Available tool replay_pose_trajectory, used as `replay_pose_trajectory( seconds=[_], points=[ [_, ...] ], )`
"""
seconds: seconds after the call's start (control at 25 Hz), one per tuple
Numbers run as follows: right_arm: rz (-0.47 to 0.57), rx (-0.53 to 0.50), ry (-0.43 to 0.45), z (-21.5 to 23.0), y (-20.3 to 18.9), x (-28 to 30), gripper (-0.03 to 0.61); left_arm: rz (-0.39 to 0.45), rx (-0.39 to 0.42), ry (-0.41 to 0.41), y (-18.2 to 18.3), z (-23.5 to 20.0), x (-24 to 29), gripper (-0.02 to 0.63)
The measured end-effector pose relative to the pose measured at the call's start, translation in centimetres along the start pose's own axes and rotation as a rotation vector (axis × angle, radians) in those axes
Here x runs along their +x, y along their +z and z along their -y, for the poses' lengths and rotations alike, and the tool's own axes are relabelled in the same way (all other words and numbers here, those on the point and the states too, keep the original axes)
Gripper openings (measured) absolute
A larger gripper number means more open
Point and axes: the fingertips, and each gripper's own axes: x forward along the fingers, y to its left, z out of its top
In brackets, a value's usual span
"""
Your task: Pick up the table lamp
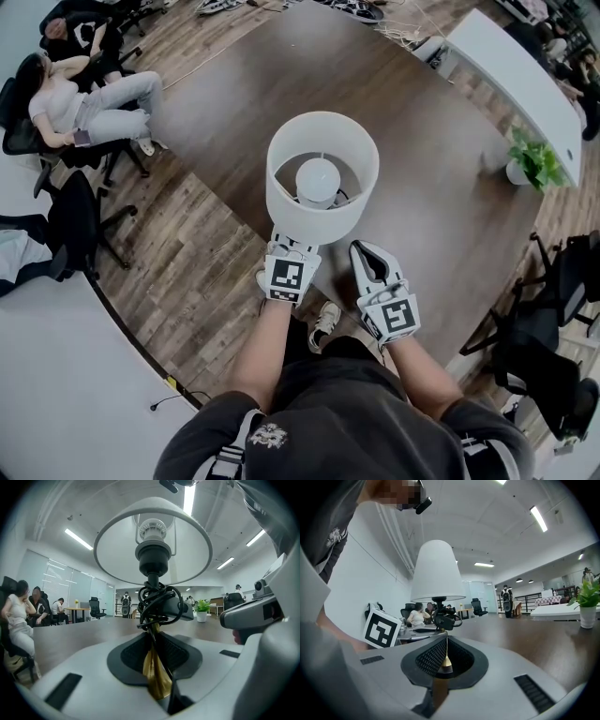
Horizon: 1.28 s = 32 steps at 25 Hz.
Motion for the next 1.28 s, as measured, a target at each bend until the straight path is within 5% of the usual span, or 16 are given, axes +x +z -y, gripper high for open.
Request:
replay_pose_trajectory(
  seconds=[0.92,1.28],
  points=[
    [-0.016,0.002,-0.027,1.1,-0.6,-0.7,0.028,0.038,0.025,0.002,0.9,-0.2,0.0,0.078],
    [0.016,-0.004,-0.033,1.1,1.2,-0.2,0.028,0.046,0.036,0.004,4.0,-0.7,0.0,0.078]
  ],
)
